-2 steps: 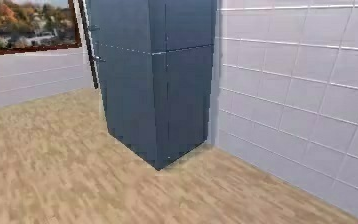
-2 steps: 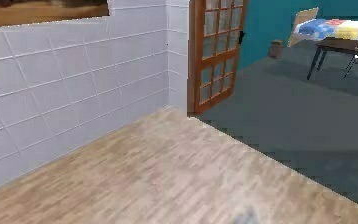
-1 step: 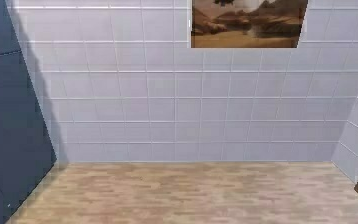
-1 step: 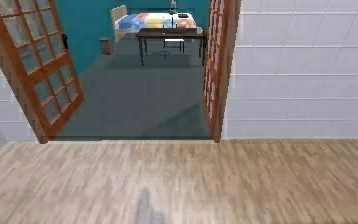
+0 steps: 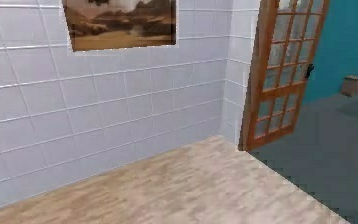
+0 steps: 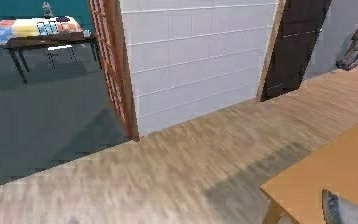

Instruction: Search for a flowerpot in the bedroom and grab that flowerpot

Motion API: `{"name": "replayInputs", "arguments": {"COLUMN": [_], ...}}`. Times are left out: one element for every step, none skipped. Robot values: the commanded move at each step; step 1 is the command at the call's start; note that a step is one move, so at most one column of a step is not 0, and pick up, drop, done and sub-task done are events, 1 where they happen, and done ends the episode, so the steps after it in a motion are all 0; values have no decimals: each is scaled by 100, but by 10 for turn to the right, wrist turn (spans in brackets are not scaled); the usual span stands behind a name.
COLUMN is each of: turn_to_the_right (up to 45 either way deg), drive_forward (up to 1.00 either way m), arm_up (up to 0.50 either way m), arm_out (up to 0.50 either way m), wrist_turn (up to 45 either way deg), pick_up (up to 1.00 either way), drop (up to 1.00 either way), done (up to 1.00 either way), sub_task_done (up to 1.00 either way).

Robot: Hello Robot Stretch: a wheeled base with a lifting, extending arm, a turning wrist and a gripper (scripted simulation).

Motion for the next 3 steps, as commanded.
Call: {"name": "replayInputs", "arguments": {"turn_to_the_right": [0, 450, 60], "drive_forward": [10, 0, 0], "arm_up": [0, 0, 0], "arm_out": [0, 0, 0], "wrist_turn": [0, 0, 0], "pick_up": [0, 0, 0], "drop": [0, 0, 0], "done": [0, 0, 0], "sub_task_done": [0, 0, 0]}}
